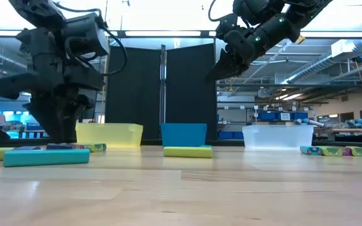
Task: Sort blocks
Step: Put the violet block into the yellow bin
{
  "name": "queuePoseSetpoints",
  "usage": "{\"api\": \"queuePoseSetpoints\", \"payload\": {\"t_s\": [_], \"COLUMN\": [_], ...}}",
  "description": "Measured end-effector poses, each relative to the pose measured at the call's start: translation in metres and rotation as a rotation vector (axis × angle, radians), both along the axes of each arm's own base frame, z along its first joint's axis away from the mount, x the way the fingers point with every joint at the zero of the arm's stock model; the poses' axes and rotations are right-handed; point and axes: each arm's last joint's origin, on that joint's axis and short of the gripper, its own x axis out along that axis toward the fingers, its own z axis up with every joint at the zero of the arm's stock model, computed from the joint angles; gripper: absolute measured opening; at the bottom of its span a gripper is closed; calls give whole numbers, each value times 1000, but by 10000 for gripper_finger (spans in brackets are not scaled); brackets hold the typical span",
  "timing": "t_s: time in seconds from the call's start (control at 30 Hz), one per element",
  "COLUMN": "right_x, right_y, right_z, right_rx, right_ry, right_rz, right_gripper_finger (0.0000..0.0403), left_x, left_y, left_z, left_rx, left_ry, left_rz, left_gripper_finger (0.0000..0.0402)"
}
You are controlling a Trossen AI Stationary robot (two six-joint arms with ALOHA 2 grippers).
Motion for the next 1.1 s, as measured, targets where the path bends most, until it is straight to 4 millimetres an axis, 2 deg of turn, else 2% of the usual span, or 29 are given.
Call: {"api": "queuePoseSetpoints", "payload": {"t_s": [0.4,0.8,0.9,1.07,1.1], "right_x": [0,0,0,0,0], "right_y": [0,2,2,2,2], "right_z": [0,0,0,0,0], "right_rx": [0,2,2,0,0], "right_ry": [0,0,0,0,0], "right_rz": [0,5,5,6,6], "right_gripper_finger": [27,23,25,23,22], "left_x": [3,4,4,6,8], "left_y": [-1,-1,-1,-3,-2], "left_z": [-13,-15,-13,-5,-3], "left_rx": [-17,-34,-34,-56,-55], "left_ry": [68,80,89,130,123], "left_rz": [-7,40,43,34,34], "left_gripper_finger": [159,153,132,64,63]}}
